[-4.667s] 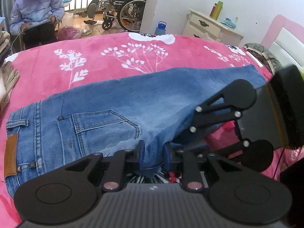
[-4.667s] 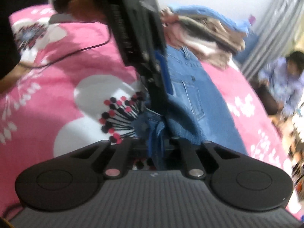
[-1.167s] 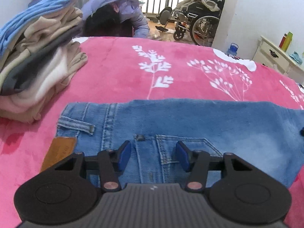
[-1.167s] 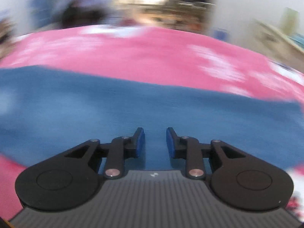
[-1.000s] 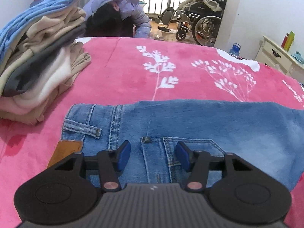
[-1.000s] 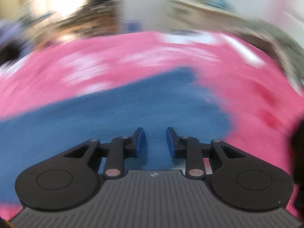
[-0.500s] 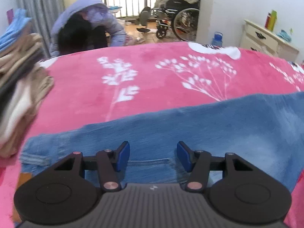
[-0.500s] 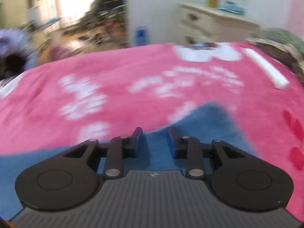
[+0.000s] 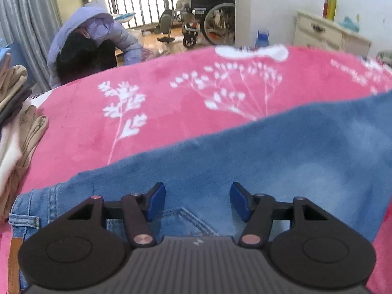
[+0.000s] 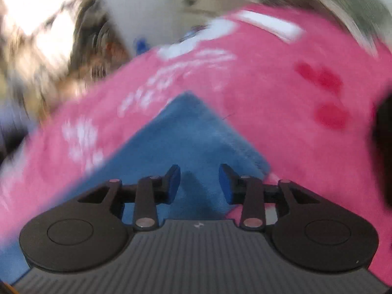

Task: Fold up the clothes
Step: 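Move the right gripper to the jeans leg end and grasp the hem, then lift the jeans leg hem with the right gripper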

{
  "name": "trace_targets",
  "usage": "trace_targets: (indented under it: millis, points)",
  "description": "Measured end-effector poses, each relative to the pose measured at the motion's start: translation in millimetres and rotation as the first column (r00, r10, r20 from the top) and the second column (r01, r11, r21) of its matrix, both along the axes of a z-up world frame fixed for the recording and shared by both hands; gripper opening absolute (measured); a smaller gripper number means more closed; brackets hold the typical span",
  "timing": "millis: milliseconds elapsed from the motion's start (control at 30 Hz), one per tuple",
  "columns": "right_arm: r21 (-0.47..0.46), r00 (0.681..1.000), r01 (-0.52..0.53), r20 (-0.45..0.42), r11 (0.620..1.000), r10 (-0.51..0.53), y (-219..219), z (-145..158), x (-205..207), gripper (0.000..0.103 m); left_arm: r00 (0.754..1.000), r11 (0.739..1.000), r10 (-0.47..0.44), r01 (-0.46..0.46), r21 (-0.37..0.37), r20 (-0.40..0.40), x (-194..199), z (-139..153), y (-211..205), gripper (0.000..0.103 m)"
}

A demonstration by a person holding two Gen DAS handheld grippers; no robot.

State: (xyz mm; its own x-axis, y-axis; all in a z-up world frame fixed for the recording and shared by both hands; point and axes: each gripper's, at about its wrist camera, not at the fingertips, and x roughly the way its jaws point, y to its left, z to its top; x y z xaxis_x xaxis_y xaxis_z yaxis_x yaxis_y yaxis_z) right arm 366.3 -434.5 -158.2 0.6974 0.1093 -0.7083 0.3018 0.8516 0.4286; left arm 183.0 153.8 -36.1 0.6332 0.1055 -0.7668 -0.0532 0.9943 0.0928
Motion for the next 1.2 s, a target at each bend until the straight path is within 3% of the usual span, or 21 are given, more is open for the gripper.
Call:
trace_targets:
  millis: [33,67,133,267,533,667,967,1067,1200]
  points:
    - [0.12,0.997,0.073,0.022,0.99,-0.076,-18.3,-2.6,-7.0,0.035,1.0,1.0,-0.001,0.001,-0.002,0.006,-0.5,2.3,-0.5,0.06]
    - [0.204,0.99,0.124,0.038,0.971,-0.135,-30.8,-3.9,-14.3,0.042,1.0,1.0,-0.003,0.003,-0.005,0.012,-1.1,5.1,-1.1,0.06]
    - [0.321,0.98,0.169,0.051,0.932,-0.195,-47.5,-9.5,-26.7,0.053,0.999,1.0,-0.023,0.023,0.001,0.035,-4.9,12.8,-6.0,0.06]
    - [0.438,0.978,0.198,-0.026,0.877,-0.207,-53.9,-27.5,-33.9,0.054,0.995,0.996,-0.09,0.089,0.006,0.036,-5.5,13.6,-23.5,0.061]
    - [0.532,0.97,0.213,-0.014,0.819,-0.243,-47.0,-42.1,-6.8,0.061,0.998,0.998,-0.062,0.062,-0.012,-0.002,-0.9,-5.6,-24.5,0.062]
    - [0.573,0.955,0.221,0.037,0.789,-0.295,-46.0,-44.9,-6.2,0.061,0.999,0.999,-0.05,0.05,-0.02,0.0,1.2,-6.2,-19.9,0.062]
    - [0.606,0.953,0.193,0.069,0.772,-0.293,-39.6,-48.9,-18.9,0.049,0.999,0.999,-0.037,0.037,-0.017,0.009,-2.0,-6.4,-14.4,0.062]
    - [0.649,0.946,0.197,0.07,0.735,-0.315,-39.1,-54.5,-28.5,0.048,0.999,0.999,-0.036,0.036,-0.019,0.011,-2.2,-6.5,-12.7,0.062]
    - [0.637,0.948,0.203,0.063,0.743,-0.312,-33.4,-50.1,-18.1,0.05,0.999,0.999,-0.036,0.036,-0.017,0.014,-1.8,-7.8,-13.7,0.062]
